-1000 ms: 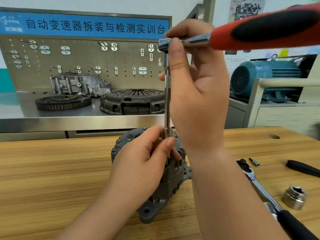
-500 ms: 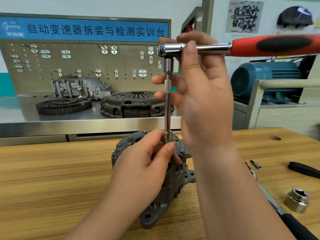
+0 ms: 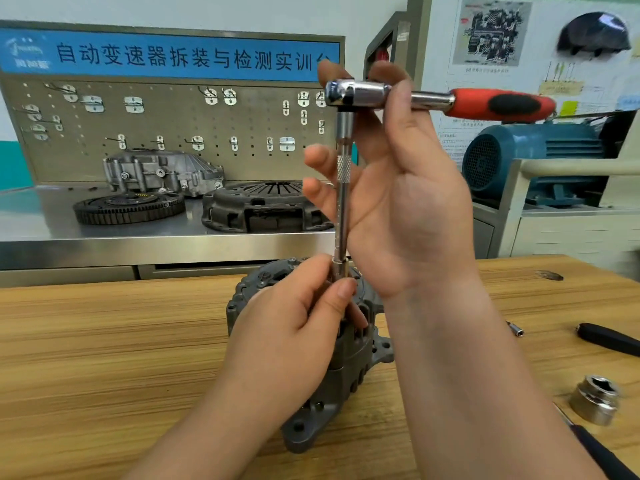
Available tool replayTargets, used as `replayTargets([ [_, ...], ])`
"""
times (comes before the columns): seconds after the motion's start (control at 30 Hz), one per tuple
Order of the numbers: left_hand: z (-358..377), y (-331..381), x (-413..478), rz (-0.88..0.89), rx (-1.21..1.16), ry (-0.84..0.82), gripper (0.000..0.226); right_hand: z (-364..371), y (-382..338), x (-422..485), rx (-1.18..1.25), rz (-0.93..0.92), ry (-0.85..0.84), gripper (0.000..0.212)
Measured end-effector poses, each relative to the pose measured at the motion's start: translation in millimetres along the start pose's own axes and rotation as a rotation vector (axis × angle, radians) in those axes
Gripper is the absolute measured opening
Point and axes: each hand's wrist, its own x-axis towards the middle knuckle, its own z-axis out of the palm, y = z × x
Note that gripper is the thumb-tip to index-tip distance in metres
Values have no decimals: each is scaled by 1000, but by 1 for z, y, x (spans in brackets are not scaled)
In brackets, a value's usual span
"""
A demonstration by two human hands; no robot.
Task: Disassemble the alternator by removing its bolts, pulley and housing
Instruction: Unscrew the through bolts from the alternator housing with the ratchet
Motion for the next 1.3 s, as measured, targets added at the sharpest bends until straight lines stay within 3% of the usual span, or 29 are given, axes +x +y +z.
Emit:
replayTargets([
  [0.1,1,1,0,-35,7,-1,22,-1,0,0,-351,-250,65,14],
  [0.17,1,2,0,-47,0,3,21,-2,2,0,-665,-492,24,11],
  [0.23,0,3,0,-47,-16,4,29,-1,4,0,-803,-586,-9,10],
  [0.33,0,3,-1,-15,-27,16,32,2,2,-1,-630,-407,57,12],
  [0.5,0,1,-1,39,-19,-1,24,0,0,1,-50,-24,37,19],
  [0.57,-1,1,0,31,-7,-16,21,-2,-2,1,83,45,-11,22],
  [0.63,-1,1,0,11,-2,-24,25,-2,-1,1,59,34,-21,20],
  [0.7,-1,2,0,-8,7,-17,33,-1,0,1,-139,-96,15,15],
  [0.8,-1,4,0,-35,8,-19,33,-3,1,1,-716,-528,31,8],
  [0.87,0,5,0,-38,0,-16,36,-4,4,1,-884,-657,15,8],
  [0.93,0,4,0,-25,-3,2,33,-1,4,0,-740,-534,79,8],
  [1.0,1,3,0,-4,-5,11,35,3,3,-1,-441,-300,107,13],
  [1.13,-1,2,-1,28,-11,-26,23,0,-2,1,50,15,25,22],
  [1.23,-1,1,0,19,-2,-31,25,-2,-1,1,94,29,-12,22],
  [1.3,-1,2,1,6,18,-18,32,0,1,0,-45,-74,23,18],
])
